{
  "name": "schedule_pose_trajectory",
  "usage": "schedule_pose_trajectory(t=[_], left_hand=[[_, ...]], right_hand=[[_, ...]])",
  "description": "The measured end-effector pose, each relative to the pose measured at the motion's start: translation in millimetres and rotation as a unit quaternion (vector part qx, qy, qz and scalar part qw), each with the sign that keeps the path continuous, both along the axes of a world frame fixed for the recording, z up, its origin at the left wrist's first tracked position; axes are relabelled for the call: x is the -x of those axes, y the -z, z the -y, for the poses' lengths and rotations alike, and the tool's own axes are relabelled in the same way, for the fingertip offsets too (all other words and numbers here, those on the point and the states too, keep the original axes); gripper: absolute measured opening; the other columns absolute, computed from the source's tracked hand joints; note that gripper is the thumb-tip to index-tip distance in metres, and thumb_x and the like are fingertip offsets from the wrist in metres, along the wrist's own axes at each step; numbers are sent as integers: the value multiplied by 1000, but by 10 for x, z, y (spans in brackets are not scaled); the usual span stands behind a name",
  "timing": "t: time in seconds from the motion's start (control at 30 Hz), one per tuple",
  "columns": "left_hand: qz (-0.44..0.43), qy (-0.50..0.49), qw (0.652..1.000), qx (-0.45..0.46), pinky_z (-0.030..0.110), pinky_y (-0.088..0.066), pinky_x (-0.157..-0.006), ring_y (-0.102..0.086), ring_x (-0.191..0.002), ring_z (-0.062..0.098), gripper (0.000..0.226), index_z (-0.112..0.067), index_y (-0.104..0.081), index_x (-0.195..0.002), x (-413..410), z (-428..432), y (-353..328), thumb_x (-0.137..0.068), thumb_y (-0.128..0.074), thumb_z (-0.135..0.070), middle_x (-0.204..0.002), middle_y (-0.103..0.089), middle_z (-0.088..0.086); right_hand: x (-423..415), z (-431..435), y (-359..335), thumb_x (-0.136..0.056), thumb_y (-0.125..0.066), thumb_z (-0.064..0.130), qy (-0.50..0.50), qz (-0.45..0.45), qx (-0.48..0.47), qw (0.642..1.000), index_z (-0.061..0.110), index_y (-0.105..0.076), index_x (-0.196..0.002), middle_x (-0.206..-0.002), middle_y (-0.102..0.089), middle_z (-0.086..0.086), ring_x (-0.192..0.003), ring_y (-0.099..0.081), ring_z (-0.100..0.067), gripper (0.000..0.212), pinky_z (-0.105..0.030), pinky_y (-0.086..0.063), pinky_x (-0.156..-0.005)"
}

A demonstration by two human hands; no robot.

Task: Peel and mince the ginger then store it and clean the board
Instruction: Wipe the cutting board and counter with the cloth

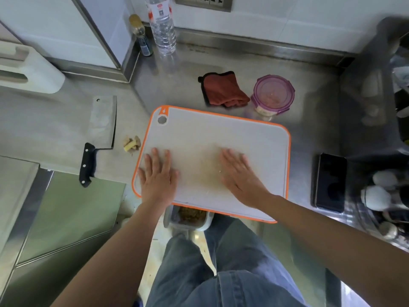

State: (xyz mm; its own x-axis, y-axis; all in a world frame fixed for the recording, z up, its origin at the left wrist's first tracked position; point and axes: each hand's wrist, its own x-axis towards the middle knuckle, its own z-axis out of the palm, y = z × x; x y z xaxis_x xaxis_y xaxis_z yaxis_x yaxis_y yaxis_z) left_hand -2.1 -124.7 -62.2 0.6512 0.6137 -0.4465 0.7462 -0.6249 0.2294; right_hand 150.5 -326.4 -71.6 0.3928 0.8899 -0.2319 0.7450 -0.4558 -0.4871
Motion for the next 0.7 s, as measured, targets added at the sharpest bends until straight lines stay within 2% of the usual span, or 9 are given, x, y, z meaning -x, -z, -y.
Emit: schedule_pose_trajectory(t=[0.07,0.13,0.2,0.27,0.33,0.43,0.5,0.57,0.7], left_hand=[[0,8,1000,7,46,8,-118,21,-145,24,60,-32,11,-151,27,-31,-8,-102,-22,-39,-159,22,1],[-2,24,1000,18,45,10,-118,23,-145,23,59,-32,13,-151,61,-66,-4,-102,-21,-39,-158,24,1],[-9,35,998,46,44,14,-117,28,-143,22,61,-33,16,-150,73,-97,-15,-102,-21,-41,-156,30,0],[-18,38,995,88,43,18,-115,33,-141,21,63,-34,17,-149,66,-142,-38,-101,-24,-42,-153,35,-1],[-21,46,992,111,44,21,-113,36,-139,21,65,-35,18,-149,63,-183,-42,-101,-26,-43,-151,38,0],[-35,65,989,130,45,24,-110,41,-135,23,71,-35,23,-147,61,-202,-51,-99,-29,-45,-148,43,2],[-48,79,986,139,46,26,-108,45,-132,25,75,-33,28,-145,66,-212,-68,-98,-30,-44,-146,46,4],[-57,89,984,142,47,26,-108,45,-132,27,77,-31,30,-144,58,-232,-80,-98,-31,-44,-145,47,6],[-67,97,983,141,49,25,-108,44,-132,28,78,-29,30,-145,44,-243,-95,-98,-31,-44,-144,48,7]], right_hand=[[-24,-55,-31,-96,-17,44,-18,-24,-37,999,14,-7,-151,-159,1,0,-146,7,-10,64,-32,8,-119],[-106,-120,-34,-97,-22,42,83,-9,-42,996,10,-5,-151,-159,2,-4,-146,8,-12,64,-33,10,-118],[-94,-165,10,-100,-23,38,172,11,29,985,8,2,-150,-159,9,-8,-144,16,-15,63,-34,15,-117],[119,-249,25,-97,-10,47,158,35,88,983,9,7,-150,-158,16,-9,-142,23,-17,67,-39,16,-116],[459,-327,23,-91,6,57,78,46,86,992,11,12,-149,-157,20,-7,-142,25,-18,74,-43,13,-117],[748,-317,-41,-96,-3,52,-5,-12,0,1000,13,6,-151,-159,14,-3,-145,16,-12,68,-38,10,-119],[660,-295,-84,-99,-16,47,48,-66,-56,995,13,-1,-152,-160,7,1,-146,8,-9,65,-30,7,-119],[468,-260,-58,-98,-19,46,123,-34,-69,989,11,-7,-152,-160,0,-3,-147,5,-10,66,-31,7,-119],[422,-281,46,-92,0,58,121,66,62,988,9,3,-151,-159,10,-8,-144,18,-16,77,-40,13,-118]])
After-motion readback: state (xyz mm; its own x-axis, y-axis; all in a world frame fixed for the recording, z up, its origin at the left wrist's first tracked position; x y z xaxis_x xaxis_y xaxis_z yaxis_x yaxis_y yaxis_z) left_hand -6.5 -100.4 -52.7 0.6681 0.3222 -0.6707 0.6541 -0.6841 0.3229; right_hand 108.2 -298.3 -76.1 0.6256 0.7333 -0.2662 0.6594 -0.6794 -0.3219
